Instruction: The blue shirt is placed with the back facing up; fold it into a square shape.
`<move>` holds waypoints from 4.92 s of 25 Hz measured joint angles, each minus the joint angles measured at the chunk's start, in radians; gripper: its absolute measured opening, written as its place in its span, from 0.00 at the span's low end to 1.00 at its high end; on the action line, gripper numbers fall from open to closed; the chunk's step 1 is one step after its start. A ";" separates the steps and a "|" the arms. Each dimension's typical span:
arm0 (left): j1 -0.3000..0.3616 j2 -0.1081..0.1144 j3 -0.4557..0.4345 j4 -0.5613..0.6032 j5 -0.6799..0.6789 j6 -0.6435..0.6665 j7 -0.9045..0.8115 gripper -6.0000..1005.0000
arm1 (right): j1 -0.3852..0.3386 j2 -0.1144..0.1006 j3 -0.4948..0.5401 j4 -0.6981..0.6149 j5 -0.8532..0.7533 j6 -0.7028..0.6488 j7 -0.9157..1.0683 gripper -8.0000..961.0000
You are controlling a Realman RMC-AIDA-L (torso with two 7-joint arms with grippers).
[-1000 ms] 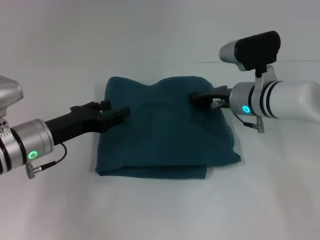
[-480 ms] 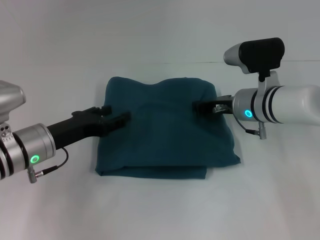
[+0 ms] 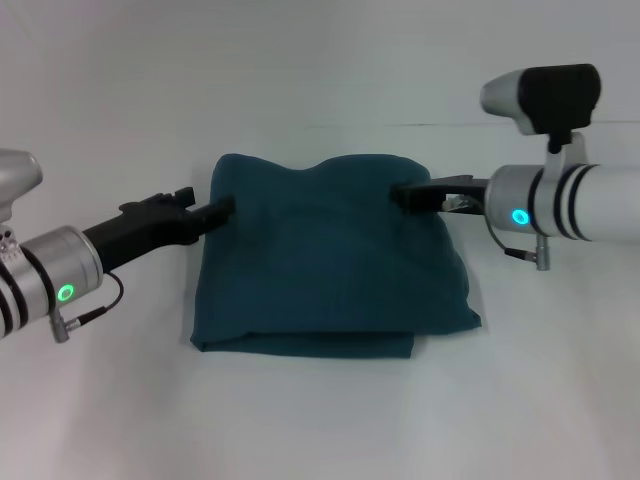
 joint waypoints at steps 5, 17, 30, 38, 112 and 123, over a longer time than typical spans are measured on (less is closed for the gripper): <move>-0.019 -0.001 0.000 -0.013 -0.014 -0.048 -0.005 0.71 | -0.069 -0.002 0.010 -0.080 0.018 -0.063 0.000 0.01; -0.086 0.005 0.002 -0.067 -0.018 -0.155 -0.011 0.72 | -0.233 -0.014 0.016 -0.211 0.124 -0.254 -0.076 0.42; -0.145 0.001 0.002 -0.136 -0.019 -0.404 -0.062 0.88 | -0.267 -0.028 0.080 -0.225 0.128 -0.420 -0.097 0.74; -0.162 -0.001 0.008 -0.141 -0.019 -0.403 -0.062 0.86 | -0.268 -0.030 0.115 -0.272 0.129 -0.471 -0.090 0.91; -0.224 0.000 0.095 -0.166 -0.052 -0.402 -0.049 0.10 | -0.294 -0.025 0.112 -0.261 0.113 -0.447 -0.082 0.89; -0.221 -0.001 0.100 -0.161 -0.052 -0.397 -0.049 0.36 | -0.293 -0.024 0.110 -0.253 0.113 -0.433 -0.092 0.89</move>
